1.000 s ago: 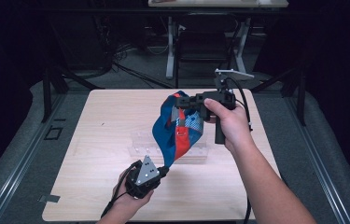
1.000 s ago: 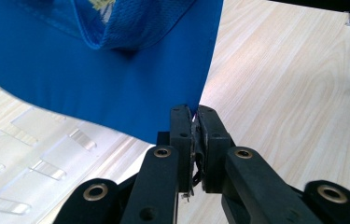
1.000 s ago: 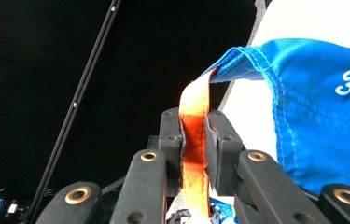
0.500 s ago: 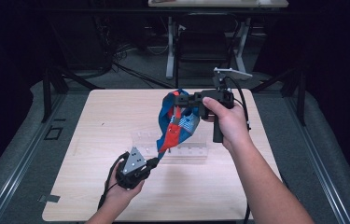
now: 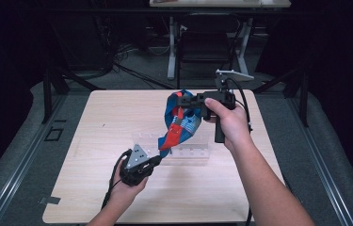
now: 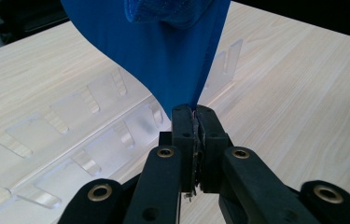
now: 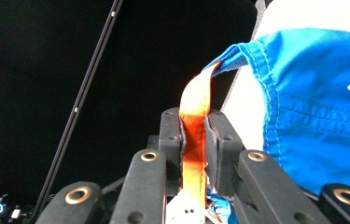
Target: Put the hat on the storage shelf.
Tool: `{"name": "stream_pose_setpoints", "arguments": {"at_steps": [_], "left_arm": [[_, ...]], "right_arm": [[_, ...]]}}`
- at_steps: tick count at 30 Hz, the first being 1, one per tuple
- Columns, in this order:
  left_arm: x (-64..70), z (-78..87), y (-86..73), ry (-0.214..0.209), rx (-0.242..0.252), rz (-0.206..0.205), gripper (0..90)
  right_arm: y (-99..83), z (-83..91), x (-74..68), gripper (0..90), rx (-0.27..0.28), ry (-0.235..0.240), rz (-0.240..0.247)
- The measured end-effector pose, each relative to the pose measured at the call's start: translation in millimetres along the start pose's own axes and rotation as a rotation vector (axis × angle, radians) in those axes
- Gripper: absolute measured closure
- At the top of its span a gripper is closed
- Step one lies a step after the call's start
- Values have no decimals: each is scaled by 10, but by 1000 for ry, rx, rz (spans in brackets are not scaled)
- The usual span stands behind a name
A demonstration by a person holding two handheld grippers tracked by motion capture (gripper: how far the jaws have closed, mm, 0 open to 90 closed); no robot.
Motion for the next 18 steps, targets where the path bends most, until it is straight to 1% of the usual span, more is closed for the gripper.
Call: {"name": "stream_pose_setpoints", "arguments": {"at_steps": [2,4,5,6,7,8,9,12,14,15,18], "left_arm": [[-3,-24,-17,3,-9,-2,882],[-5,-48,-33,4,-12,-2,882],[-12,-64,-56,8,-19,0,882],[-12,-64,-56,8,-19,0,882],[-29,-85,-87,10,-25,8,882],[-29,-85,-87,10,-25,8,881],[-55,-100,-117,13,-28,16,881],[-73,-111,-140,14,-38,22,881],[-83,-132,-165,16,-40,23,881],[-81,-144,-185,14,-49,23,881],[-84,-155,-200,14,-45,30,881]], "right_arm": [[-8,-34,55,779,-2,0,-11],[-10,-44,75,779,-7,-4,-15],[-10,-69,114,779,-8,-2,-21],[-10,-69,114,779,-8,-2,-21],[-9,-95,148,779,-9,-7,-25],[-9,-95,148,779,-9,-7,-25],[-6,-120,173,779,-8,-3,-35],[-6,-136,197,779,-15,-4,-35],[-11,-157,222,779,-20,-11,-37],[-16,-171,245,779,-21,-14,-40],[-19,-180,274,779,-25,-22,-41]]}}
Point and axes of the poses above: each handheld gripper's, and its own axes: z roughly backward along the jaws, y roughly out of its top, x roughly to its right, the point moved 4 cm from there along -z, roughly forward along the jaws, and after that the axes turned 6 degrees about y, right-handed, at the moved point
